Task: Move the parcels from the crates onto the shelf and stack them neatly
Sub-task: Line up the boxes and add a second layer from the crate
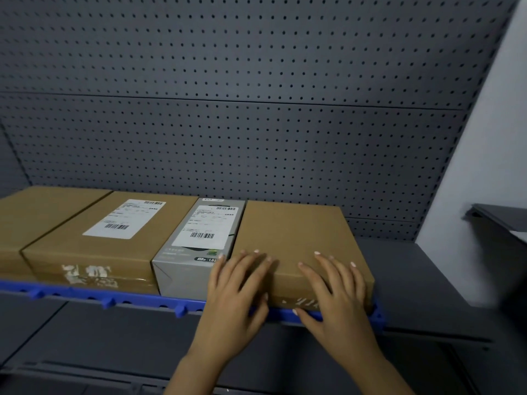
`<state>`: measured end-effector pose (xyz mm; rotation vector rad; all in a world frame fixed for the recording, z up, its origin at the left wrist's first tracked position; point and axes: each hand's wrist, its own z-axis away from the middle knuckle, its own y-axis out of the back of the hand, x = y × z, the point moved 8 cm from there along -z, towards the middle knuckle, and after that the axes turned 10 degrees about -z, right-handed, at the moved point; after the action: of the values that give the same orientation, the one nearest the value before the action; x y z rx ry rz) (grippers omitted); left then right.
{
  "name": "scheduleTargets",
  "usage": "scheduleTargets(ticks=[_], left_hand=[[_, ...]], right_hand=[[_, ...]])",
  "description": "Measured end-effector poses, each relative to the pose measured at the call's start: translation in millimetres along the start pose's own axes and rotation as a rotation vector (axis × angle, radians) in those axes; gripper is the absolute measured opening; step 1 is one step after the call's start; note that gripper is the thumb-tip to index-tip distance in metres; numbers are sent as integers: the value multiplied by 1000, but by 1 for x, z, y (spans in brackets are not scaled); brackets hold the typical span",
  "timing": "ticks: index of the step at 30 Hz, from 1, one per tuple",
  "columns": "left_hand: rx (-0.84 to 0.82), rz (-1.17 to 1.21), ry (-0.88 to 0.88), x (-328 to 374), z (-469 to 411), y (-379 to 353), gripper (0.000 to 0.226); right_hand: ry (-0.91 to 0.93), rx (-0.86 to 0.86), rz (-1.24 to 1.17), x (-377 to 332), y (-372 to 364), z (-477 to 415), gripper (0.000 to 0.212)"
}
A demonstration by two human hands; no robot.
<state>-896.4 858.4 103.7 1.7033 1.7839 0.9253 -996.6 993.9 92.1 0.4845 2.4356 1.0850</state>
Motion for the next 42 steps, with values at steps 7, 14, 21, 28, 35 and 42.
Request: scheduleTargets(ticks=[7,14,21,28,35,42], left_hand=[[-14,-119,114,-57,-2,25,67],[-171,-170,110,-81,3,13,85],[-181,-116,109,-83,5,10,83],[-184,-134,98,-82,6,7,84],[-187,-142,97,-78,7,7,84],[-180,-118,90,-72,6,7,84]], right_hand=[[45,-37,-2,-18,-9,-10,80],[17,-74,15,-30,-20,-15,79],[-3,-60,19,-32,-21,-16,80],[-24,-50,-7,-33,-20,-13,79],[-10,-60,-45,-28,-19,-13,74],[-14,-57,-61,-25,-16,-12,73]])
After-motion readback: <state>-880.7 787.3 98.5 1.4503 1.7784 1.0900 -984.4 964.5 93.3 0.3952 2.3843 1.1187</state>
